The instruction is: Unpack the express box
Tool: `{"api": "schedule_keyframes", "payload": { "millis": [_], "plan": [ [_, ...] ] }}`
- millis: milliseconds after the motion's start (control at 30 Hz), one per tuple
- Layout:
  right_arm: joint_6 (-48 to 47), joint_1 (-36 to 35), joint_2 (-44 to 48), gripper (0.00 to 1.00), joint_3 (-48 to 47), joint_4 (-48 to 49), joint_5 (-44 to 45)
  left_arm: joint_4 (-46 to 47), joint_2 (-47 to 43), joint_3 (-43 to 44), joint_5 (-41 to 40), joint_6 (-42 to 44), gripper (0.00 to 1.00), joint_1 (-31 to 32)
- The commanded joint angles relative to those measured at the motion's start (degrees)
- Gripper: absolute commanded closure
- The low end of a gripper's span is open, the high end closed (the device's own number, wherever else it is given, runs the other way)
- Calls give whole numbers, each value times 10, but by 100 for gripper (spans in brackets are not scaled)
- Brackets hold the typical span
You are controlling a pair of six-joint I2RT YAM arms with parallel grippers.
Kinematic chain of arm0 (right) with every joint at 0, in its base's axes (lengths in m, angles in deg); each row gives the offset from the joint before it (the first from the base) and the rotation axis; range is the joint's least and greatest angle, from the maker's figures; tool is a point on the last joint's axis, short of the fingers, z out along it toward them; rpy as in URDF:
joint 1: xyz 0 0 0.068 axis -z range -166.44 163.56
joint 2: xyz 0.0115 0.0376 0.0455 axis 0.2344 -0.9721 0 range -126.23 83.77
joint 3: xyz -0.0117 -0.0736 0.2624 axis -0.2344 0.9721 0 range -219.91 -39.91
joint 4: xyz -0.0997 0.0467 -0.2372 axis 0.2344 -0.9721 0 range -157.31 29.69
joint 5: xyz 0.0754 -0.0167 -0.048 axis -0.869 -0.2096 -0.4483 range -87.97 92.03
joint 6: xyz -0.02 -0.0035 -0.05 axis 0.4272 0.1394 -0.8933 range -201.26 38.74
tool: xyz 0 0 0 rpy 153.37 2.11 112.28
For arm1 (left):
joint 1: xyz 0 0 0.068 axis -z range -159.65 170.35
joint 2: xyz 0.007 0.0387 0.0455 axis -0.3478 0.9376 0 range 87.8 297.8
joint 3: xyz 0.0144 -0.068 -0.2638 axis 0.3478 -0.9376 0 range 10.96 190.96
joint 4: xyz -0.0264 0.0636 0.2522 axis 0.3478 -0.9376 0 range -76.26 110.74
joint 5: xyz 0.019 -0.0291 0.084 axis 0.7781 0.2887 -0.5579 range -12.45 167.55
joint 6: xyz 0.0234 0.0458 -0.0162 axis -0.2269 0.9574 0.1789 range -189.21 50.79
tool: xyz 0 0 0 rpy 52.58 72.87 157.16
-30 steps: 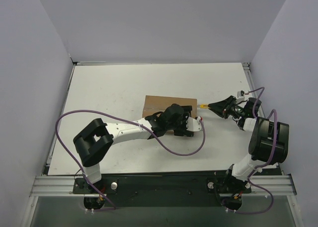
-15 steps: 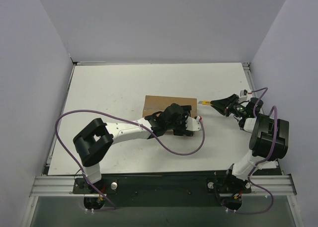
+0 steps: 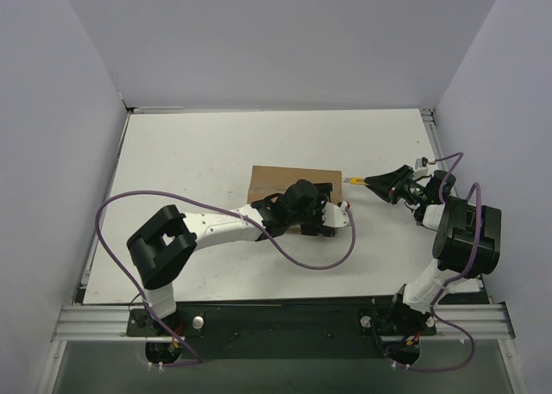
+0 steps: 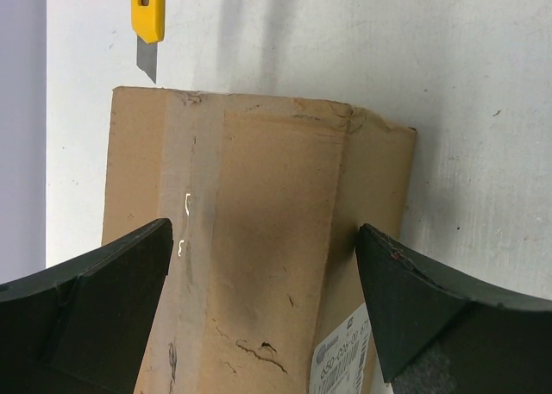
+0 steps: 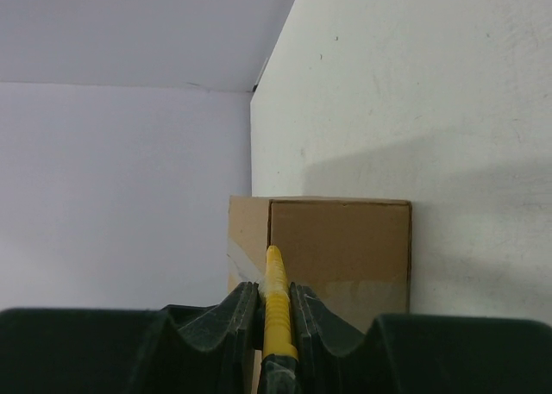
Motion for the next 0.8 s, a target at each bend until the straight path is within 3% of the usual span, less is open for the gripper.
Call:
{"api": "schedule_keyframes", "payload": {
  "millis": [0, 333, 767],
  "plan": [
    [-31, 0, 7, 100, -12, 16, -15, 6, -11, 4, -7, -6, 3, -4],
    [-10, -7, 7, 100, -10, 47, -23, 6, -13, 0, -7, -4, 3, -5],
    [-45, -7, 31, 100, 0, 0, -28, 12, -15, -7, -9, -4, 3, -5]
  ]
}}
